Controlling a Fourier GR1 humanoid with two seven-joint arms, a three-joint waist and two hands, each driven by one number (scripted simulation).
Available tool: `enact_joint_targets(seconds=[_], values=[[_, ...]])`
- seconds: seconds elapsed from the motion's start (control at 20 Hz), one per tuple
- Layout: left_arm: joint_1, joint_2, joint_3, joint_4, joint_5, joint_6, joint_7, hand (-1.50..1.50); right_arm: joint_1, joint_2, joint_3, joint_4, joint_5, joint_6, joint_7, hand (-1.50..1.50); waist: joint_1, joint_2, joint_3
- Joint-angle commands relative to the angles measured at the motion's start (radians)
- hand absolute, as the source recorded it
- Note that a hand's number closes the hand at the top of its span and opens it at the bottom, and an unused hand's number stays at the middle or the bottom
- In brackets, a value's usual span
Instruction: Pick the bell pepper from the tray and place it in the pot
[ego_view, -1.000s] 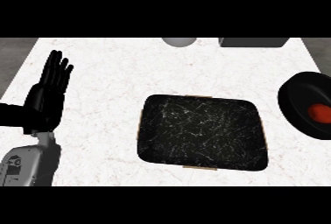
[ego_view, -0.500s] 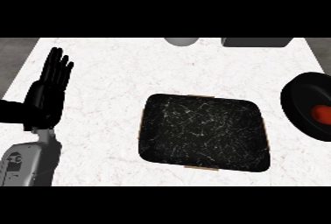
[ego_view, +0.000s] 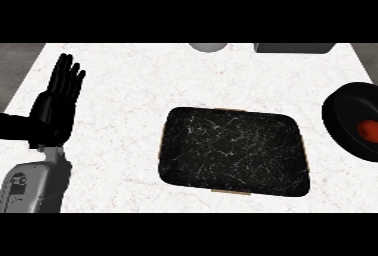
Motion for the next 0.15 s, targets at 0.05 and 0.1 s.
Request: enact_joint_targets(seconds=[0.05,0.1], values=[[0.007,0.014,0.005,-0.015,-0.001,-0.006,0.006,0.0,0.04,-0.045,-0.021,0.021,-0.025,0.048,-0.018,-1.5,0.005,-0.002,0.001],[0.003,0.022,0.026,0.004,0.033,-0.03,0.007,0.0,0.052,-0.036,-0.02,0.019,-0.023,0.048,-0.035,-1.5,0.005,0.001,0.002]])
